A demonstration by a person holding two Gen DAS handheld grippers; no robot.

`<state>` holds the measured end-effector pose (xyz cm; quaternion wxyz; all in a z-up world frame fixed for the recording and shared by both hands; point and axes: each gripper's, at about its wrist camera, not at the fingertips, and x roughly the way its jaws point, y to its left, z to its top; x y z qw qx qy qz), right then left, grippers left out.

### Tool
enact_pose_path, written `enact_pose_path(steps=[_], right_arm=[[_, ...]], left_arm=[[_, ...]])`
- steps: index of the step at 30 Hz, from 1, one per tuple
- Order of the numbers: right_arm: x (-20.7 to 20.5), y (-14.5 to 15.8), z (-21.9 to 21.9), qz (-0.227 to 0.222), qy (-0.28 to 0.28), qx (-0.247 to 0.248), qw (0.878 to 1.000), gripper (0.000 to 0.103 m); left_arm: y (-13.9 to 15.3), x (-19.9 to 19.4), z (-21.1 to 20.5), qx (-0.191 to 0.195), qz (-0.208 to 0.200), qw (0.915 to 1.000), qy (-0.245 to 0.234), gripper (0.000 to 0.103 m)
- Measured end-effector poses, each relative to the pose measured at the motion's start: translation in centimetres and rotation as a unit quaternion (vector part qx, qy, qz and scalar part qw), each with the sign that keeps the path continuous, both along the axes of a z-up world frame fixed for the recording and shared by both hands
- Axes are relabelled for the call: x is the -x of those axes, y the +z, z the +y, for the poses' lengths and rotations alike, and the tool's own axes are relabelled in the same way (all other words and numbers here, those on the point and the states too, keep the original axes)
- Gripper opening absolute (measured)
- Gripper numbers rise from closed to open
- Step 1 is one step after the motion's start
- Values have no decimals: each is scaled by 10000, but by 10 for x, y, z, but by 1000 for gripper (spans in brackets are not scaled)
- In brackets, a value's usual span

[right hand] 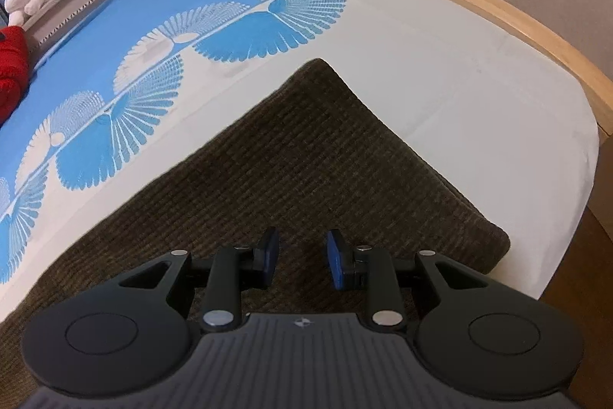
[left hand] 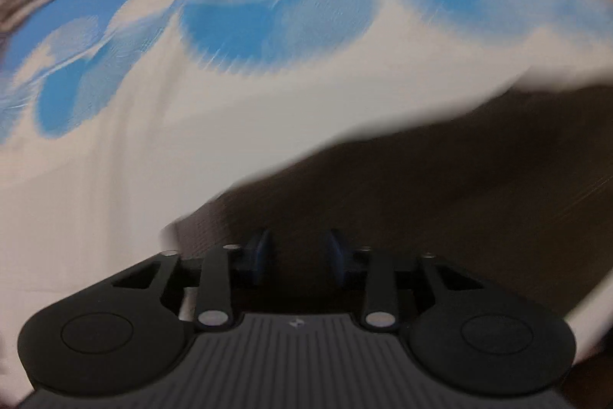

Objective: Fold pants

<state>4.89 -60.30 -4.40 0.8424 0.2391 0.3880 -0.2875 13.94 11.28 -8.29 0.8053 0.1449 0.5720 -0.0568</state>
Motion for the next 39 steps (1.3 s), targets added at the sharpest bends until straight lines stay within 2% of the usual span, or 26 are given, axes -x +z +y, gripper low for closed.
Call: enact_pose_path(steps=[1,4,8,12,19,20,23,26,29,30,32,39], right_arm=[[-1,1,0,-50,1,-23,10000,29],[-4,3,3,-164,56,-39,9998,29],[-13,5,6,-308,190,-17,9993,29],[-27,-5,12,-259,302,-11,9992,29],[-67,-25,27,-132,473,302,9983,29],[-74,-27,27,-24,437,339,9985,29],[-89,-29,27,-120,429,596,9972,29],[-99,-46,16,240,283,483,9981,29],[-103,-46,10,131,143,542,9983,27],[-104,-46,8,130,84,593,9981,27],[-105,-47,2,97,-52,605,9981,27],[-106,-49,-13,41,-398,537,9978,20]], left_arm=[[-7,2,-1,-184,28,9998,-81,17],[1,-2,-6,-254,58,9996,132,17],[23,-4,-20,17,-249,9996,99,20],[25,-13,-35,350,-321,9989,-37,20],[22,-18,-81,822,-413,9940,-584,20],[23,-18,-90,903,-437,9925,-699,20],[21,-19,-117,1165,-459,9858,-1122,20],[11,-19,-139,1374,-443,9789,-1445,20],[-7,-23,-159,1110,-474,9788,-1658,20],[-13,-27,-162,1076,-457,9799,-1618,20],[-32,-40,-163,699,-190,9871,-1428,24],[-30,-62,-149,1275,126,9886,-789,23]])
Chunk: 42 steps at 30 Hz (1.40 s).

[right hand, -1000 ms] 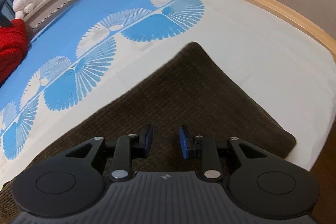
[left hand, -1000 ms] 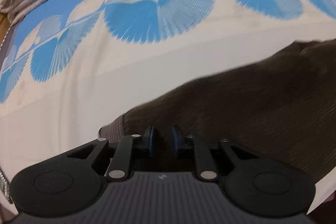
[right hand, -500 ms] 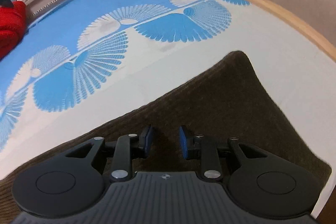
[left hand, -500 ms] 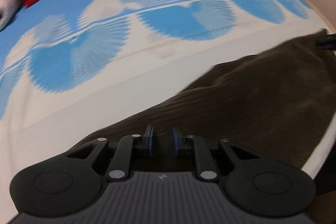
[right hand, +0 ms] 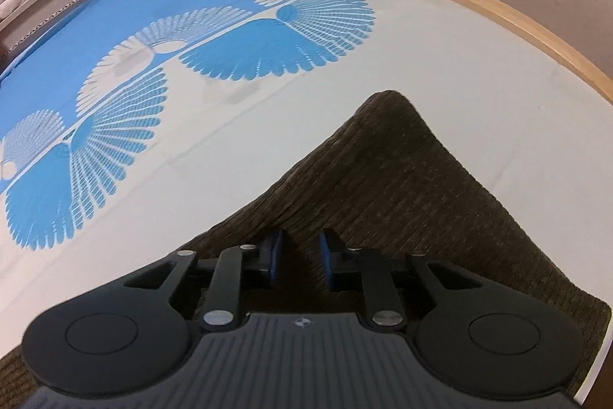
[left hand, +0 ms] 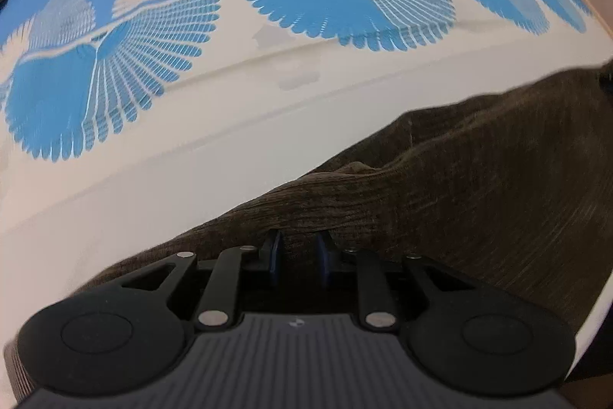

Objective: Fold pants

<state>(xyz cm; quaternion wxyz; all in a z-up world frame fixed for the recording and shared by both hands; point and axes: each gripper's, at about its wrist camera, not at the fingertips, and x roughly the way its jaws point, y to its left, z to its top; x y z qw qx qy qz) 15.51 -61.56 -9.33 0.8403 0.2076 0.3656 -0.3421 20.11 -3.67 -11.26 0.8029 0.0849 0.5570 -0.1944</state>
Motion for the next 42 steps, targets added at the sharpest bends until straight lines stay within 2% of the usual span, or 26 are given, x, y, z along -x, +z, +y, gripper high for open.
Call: enact_pose_path(steps=[3,5,7,8,10,11,14,17,21,25,27,29,33,35,36,39,42], right_arm=[[1,0,-4,-52,-76,-82,9999,19],[2,1,-4,-48,-62,-100,9999,19],[4,2,-4,-66,-9,-106,9999,19],[5,4,-5,-100,3,-141,9999,20],[11,9,-7,-185,11,-250,9995,24],[15,13,-6,-218,-17,-250,9994,28],[36,30,-5,-452,-195,-220,9985,38],[65,51,-5,-788,-281,-371,9958,40],[106,74,3,-1097,-97,-394,9931,44],[153,83,6,-1248,-58,-568,9905,46],[179,81,1,-1390,-191,-761,9872,46],[202,74,-6,-1403,-382,-932,9850,46],[237,56,-23,-1438,-711,-1278,9787,46],[245,47,-32,-1460,-884,-1454,9745,46],[249,42,-36,-1474,-981,-1603,9711,46],[250,26,-43,-1470,-1298,-1971,9606,46],[243,13,-47,-1448,-1526,-2107,9546,46]], left_arm=[[8,0,7,98,193,9998,30,25],[20,6,8,127,-71,9999,26,25],[25,7,11,319,-110,9994,55,25],[24,6,12,296,-173,9994,63,25],[14,4,13,-91,-266,9996,101,25],[2,3,13,-365,-171,9991,108,24],[5,10,7,-548,-376,9978,-63,24],[20,20,6,-446,-579,9973,81,29],[40,45,2,-345,-767,9965,-7,37],[52,82,-8,-378,-540,9978,8,42],[59,105,-14,-362,-325,9987,181,42],[67,131,-21,-107,-225,9996,164,42],[78,169,-35,382,-254,9982,382,42],[76,180,-45,597,-418,9963,465,42],[73,183,-50,618,-512,9955,505,42],[55,183,-62,581,-404,9958,587,42],[40,175,-69,202,-530,9970,518,42]])
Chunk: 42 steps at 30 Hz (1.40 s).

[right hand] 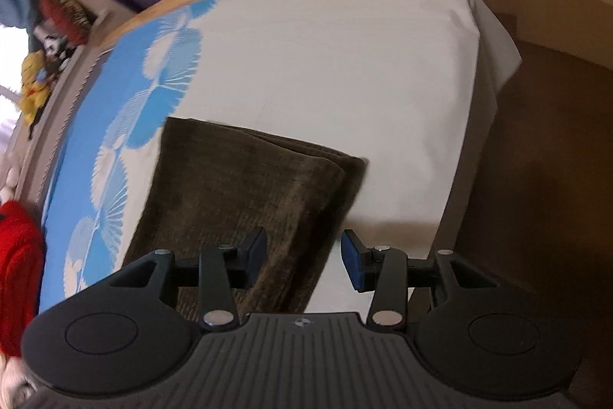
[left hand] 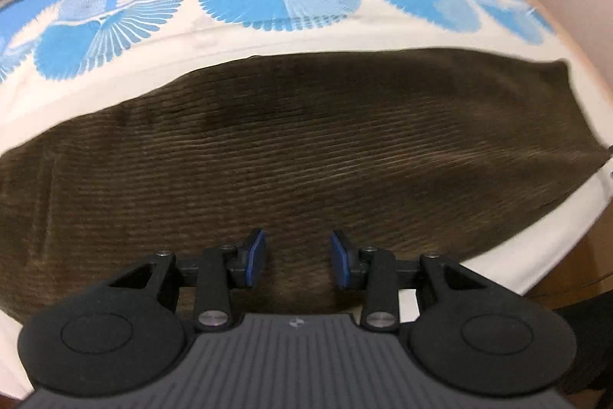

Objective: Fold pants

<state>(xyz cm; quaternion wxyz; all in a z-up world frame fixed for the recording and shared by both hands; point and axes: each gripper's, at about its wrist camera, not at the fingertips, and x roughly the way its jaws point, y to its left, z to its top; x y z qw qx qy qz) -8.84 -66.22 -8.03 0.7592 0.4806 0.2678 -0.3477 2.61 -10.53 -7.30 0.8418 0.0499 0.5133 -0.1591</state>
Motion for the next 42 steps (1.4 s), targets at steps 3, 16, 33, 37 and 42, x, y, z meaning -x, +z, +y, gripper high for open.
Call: enact_pose_path(steps=[3,16,33,37,42], right_arm=[[-7,-15,-5,-31,-145,-246,9996,46],[-34,-26,-13,286,-404,49,9988,42],[-29,29,27,-303,-227,1257,9913,14],[-43,69,74,-523,263,2417,9686,14],[-73,108,199,-859,1321,4211,8932,13]], left_arm=[[-17,-9,6,-34,203,9997,102,42],[-41,-5,4,-385,511,9979,-50,43],[-35,-2,7,-371,443,9983,-67,46],[-23,-3,17,-422,230,9988,11,47],[-6,-7,45,-274,-94,9989,368,47]])
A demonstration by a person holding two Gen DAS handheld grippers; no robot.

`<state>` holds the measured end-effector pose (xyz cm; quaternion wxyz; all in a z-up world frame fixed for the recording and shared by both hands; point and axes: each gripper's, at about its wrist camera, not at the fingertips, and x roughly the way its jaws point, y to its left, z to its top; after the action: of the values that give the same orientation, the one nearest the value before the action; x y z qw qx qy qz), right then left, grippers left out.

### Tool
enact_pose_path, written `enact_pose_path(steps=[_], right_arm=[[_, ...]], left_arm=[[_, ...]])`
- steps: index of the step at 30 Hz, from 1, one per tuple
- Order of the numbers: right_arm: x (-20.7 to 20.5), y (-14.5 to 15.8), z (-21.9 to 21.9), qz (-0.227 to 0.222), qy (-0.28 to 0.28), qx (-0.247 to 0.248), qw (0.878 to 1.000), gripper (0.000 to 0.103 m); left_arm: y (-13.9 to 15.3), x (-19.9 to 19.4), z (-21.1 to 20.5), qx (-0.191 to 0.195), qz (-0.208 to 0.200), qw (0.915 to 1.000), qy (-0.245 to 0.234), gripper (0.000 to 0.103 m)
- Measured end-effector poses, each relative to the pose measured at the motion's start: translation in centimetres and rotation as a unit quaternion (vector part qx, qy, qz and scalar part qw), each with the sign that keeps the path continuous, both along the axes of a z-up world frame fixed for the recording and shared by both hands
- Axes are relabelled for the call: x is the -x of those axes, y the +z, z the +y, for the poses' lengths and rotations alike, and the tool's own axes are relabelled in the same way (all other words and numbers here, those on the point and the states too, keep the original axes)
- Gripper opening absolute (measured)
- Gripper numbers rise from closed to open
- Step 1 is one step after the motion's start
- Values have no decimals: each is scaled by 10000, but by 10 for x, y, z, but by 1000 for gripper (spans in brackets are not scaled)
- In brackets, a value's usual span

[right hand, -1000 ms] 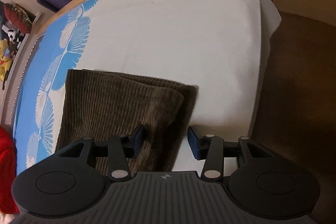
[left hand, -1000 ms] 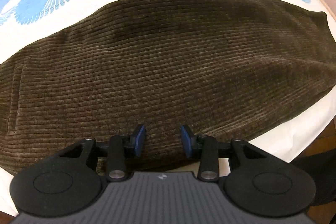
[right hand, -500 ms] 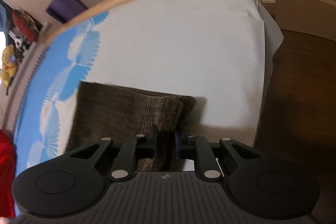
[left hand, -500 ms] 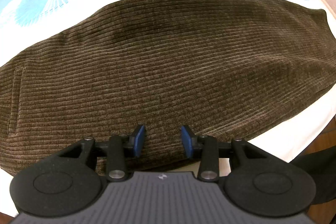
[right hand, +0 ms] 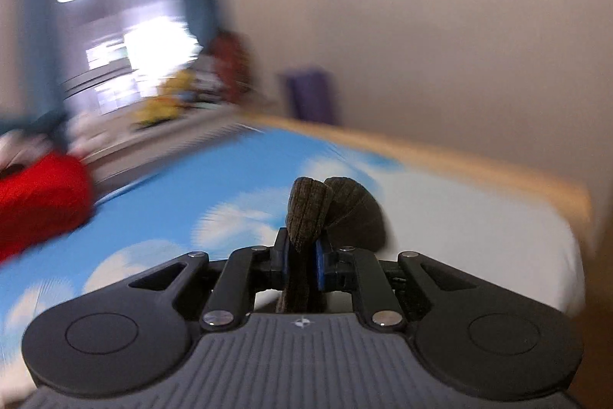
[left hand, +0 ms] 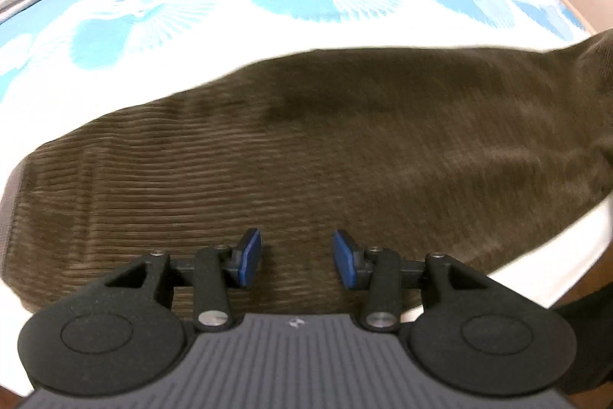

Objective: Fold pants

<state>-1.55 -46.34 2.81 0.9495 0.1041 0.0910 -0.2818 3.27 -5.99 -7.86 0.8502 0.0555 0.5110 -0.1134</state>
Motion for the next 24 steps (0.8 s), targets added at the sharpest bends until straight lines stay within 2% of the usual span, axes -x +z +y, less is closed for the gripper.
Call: enact_pose_path(steps=[2,4,7,8,10,12,13,14,15,17,19,20,21,23,24], right_arm=[[-8,3,62,-37,662,748,9950,13],[-13,-3,123,-5,1469,1261,9811,13],[-17,-33,199,373,2685,1520,9505,13],[-20,-46,221,647,3109,1579,9350,14],[-33,-79,262,1548,4093,1787,8813,14],[-34,-115,293,2312,4707,2391,8172,14],[-32,-127,302,2586,4858,2592,7937,14],[-29,-134,307,2709,4978,2738,7771,16],[-24,-139,311,2712,4982,2970,7682,16],[-19,-138,314,2706,4971,3133,7626,17],[-20,-133,307,2724,5003,2983,7658,18],[-10,-132,308,2694,5051,2971,7642,21],[-3,-128,307,2616,5201,2975,7567,22],[9,-118,309,2356,5468,2888,7497,23],[16,-108,304,2157,5577,2737,7533,25]], left_arm=[[4,-2,14,72,-16,9998,204,47],[5,-1,26,120,-31,9993,344,47],[4,0,39,144,23,9991,408,47],[4,1,43,136,21,9991,406,47],[4,2,51,121,22,9990,436,47],[2,3,56,152,74,9987,481,47],[2,3,59,177,114,9985,497,47],[1,4,60,202,131,9985,499,47],[2,3,61,244,124,9984,487,47],[5,2,61,388,69,9982,452,47],[9,3,59,541,5,9976,422,48],[12,1,57,648,-46,9971,396,48],[14,2,55,713,-88,9967,379,48],[20,1,48,827,-198,9957,369,48],[23,-1,44,886,-241,9951,367,48]])
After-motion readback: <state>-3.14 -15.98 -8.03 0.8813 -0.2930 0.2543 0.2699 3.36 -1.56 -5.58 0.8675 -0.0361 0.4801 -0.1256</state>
